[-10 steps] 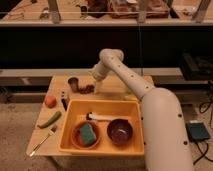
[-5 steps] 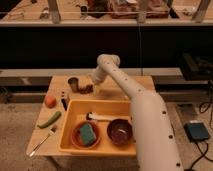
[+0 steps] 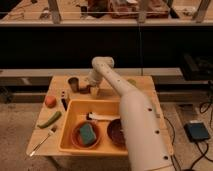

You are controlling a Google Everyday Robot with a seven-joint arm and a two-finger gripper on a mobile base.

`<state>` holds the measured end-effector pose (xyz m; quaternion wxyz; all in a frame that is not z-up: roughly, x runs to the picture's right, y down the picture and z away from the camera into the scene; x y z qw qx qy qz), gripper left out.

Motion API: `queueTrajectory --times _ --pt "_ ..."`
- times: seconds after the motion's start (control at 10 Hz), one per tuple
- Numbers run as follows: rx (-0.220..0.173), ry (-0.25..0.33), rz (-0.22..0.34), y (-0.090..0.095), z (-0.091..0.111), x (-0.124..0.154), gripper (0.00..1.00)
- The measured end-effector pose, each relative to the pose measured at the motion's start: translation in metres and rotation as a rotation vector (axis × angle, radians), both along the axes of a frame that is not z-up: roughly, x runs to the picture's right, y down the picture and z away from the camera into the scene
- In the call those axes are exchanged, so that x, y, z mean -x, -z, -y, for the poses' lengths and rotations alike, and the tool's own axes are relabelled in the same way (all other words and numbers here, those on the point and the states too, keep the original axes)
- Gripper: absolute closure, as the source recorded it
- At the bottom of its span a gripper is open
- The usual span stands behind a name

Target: Place grapes in purple bowl

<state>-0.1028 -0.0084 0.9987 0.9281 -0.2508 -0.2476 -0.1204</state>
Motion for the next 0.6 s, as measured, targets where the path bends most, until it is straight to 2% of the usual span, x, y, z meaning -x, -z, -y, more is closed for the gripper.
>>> queueTrajectory --times 0.4,0.6 --pt "0.037 0.011 0.002 -0.008 -0.012 -0.006 0.63" --pt "0.062 -0.064 0.058 -0.003 -0.014 -0.017 0.84"
